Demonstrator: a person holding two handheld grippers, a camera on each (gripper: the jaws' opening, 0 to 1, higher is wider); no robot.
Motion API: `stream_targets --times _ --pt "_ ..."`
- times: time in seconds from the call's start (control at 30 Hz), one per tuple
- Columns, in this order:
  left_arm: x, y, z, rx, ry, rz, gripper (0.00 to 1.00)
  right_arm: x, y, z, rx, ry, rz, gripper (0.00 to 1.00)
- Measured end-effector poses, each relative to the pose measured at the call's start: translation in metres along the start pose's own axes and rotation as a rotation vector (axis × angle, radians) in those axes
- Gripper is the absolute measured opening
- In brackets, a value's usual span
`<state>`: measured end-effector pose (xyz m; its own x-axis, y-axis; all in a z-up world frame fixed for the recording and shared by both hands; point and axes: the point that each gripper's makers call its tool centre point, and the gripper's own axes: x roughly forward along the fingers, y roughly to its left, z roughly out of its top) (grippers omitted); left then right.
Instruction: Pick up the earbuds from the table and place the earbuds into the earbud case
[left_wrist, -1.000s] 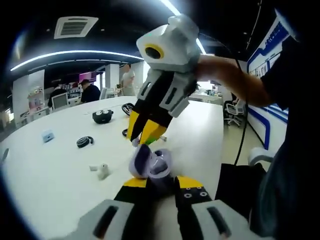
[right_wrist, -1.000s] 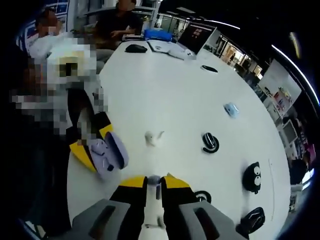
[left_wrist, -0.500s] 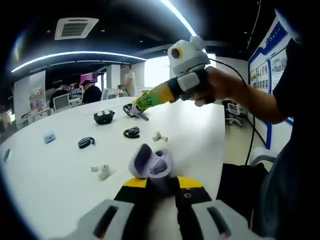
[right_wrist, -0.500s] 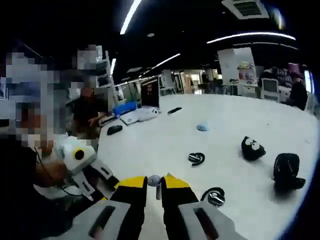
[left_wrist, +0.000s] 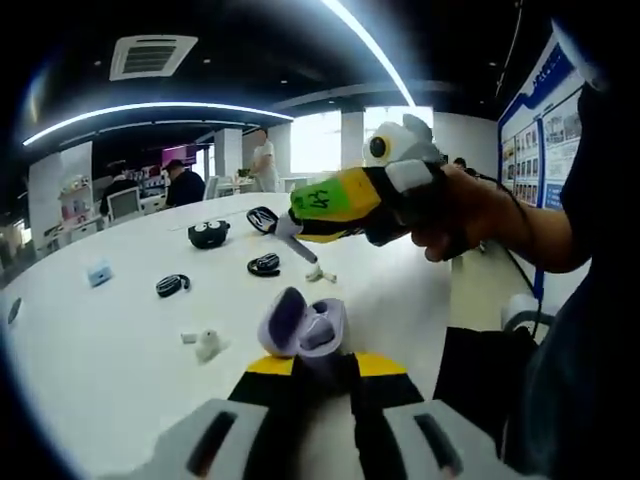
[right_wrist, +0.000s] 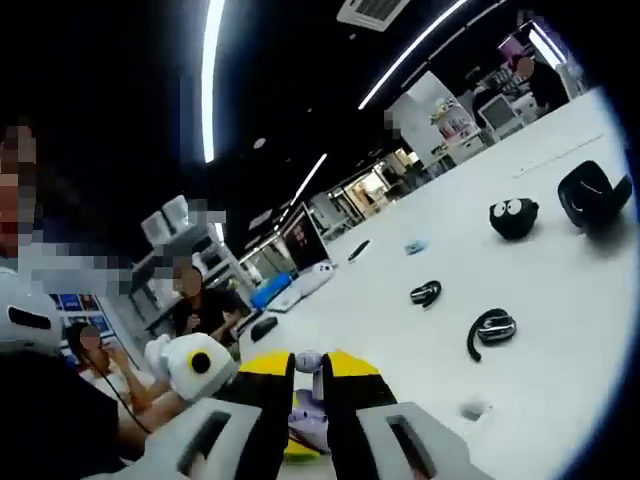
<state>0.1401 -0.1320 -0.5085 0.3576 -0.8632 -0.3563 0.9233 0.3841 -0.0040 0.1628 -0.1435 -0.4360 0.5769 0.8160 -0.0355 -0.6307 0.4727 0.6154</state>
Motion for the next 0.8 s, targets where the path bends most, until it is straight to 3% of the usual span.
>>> stream_targets --times 0.1,0.4,0.8 --pt "0.0 0.0 0.0 -0.001 -0.001 0.003 0.21 0.001 0.005 -0.005 -0.007 -0.033 -0.008 0.11" --pt "0.001 0.0 0.001 -0.002 -0.003 0.0 0.21 -0.001 0.002 -0.012 -0.025 -0.052 -0.028 0.11" --pt "0.003 -0.001 0.001 -0.008 -0.007 -0.007 0.21 -0.005 -0.001 -0.022 -0.152 -0.049 -0.051 0.11"
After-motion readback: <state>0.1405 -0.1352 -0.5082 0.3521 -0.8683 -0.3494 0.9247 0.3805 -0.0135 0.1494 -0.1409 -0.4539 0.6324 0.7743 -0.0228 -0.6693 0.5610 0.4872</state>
